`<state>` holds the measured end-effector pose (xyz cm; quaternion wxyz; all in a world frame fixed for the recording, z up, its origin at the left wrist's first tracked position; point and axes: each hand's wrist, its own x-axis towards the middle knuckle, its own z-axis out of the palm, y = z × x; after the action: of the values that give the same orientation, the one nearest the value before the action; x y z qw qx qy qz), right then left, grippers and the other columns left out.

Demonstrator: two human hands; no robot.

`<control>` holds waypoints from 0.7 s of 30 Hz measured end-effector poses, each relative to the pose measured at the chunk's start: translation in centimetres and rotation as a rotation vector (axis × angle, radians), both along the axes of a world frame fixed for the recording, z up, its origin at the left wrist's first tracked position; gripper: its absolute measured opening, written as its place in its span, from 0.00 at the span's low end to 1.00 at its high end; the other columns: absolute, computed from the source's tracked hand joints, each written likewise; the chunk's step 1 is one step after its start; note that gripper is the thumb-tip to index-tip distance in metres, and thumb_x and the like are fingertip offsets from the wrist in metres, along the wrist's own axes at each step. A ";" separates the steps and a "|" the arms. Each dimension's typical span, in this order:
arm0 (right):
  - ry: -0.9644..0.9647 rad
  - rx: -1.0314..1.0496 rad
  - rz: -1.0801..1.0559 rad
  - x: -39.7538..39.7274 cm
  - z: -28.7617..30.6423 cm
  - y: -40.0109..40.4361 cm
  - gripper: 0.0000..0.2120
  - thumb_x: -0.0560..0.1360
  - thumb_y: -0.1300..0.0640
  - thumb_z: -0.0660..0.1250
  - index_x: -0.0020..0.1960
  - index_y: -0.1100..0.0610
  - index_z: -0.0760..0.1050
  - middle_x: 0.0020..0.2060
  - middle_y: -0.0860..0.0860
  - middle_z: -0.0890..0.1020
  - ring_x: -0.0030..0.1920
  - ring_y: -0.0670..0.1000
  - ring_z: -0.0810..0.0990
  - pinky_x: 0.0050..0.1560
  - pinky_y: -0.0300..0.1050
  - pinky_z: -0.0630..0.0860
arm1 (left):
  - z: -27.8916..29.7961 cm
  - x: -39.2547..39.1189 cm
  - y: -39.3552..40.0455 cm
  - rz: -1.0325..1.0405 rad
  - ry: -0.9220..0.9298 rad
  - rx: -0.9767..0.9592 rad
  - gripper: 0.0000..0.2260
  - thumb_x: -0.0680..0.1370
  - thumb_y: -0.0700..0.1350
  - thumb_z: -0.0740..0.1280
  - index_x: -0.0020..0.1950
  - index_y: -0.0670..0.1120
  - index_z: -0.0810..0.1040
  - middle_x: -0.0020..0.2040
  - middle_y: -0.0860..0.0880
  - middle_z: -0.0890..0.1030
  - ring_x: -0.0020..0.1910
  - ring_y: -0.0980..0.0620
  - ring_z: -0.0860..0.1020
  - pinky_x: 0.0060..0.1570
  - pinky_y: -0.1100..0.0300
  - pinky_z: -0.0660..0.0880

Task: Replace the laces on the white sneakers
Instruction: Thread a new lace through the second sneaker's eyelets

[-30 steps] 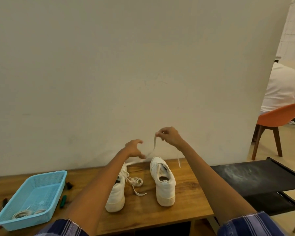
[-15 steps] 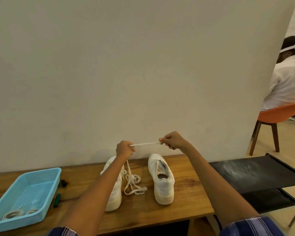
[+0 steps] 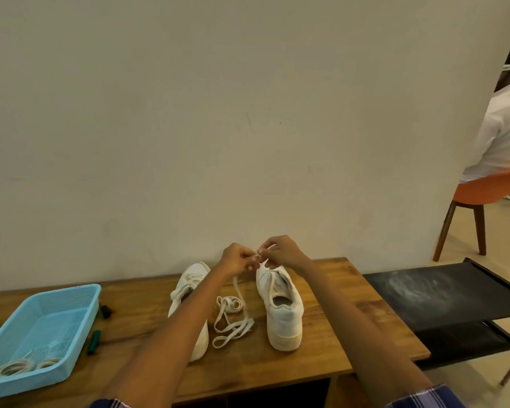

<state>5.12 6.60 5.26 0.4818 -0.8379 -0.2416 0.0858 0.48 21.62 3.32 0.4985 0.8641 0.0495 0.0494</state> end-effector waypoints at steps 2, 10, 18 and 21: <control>-0.048 -0.051 -0.120 0.2 -1.3 0.1 0.11 0.76 0.57 0.67 0.49 0.65 0.77 0.41 0.60 0.84 0.30 0.52 0.79 0.36 0.40 0.78 | -1.1 -0.2 0.7 0.095 -0.018 0.080 0.08 0.77 0.39 0.66 0.51 0.36 0.82 0.36 0.48 0.81 0.30 0.56 0.74 0.38 0.67 0.74; -0.221 -0.587 -0.192 -0.6 -5.3 1.7 0.10 0.77 0.56 0.65 0.56 0.61 0.74 0.50 0.55 0.79 0.52 0.52 0.78 0.45 0.36 0.69 | -3.7 -0.9 0.6 0.141 0.000 0.099 0.09 0.78 0.39 0.65 0.52 0.38 0.83 0.49 0.42 0.84 0.47 0.53 0.79 0.52 0.62 0.72; 0.022 -0.591 -0.138 -1.8 -5.4 0.7 0.13 0.71 0.58 0.68 0.31 0.59 0.67 0.27 0.51 0.68 0.28 0.47 0.66 0.27 0.37 0.62 | -6.8 -1.0 -0.7 0.236 -0.002 0.083 0.02 0.74 0.36 0.68 0.42 0.41 0.80 0.41 0.43 0.84 0.43 0.47 0.81 0.51 0.55 0.77; 0.119 -0.462 -0.172 -2.7 -6.6 1.2 0.05 0.73 0.62 0.62 0.44 0.63 0.74 0.32 0.52 0.70 0.31 0.47 0.69 0.29 0.38 0.66 | -7.4 -0.9 -1.6 0.234 0.003 0.183 0.05 0.76 0.36 0.65 0.46 0.38 0.81 0.44 0.43 0.82 0.42 0.50 0.76 0.40 0.64 0.71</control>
<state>2.44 7.82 -1.35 0.2967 -0.9367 -0.1144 0.1467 -0.45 20.04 -4.13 0.4084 0.8943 0.1460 0.1100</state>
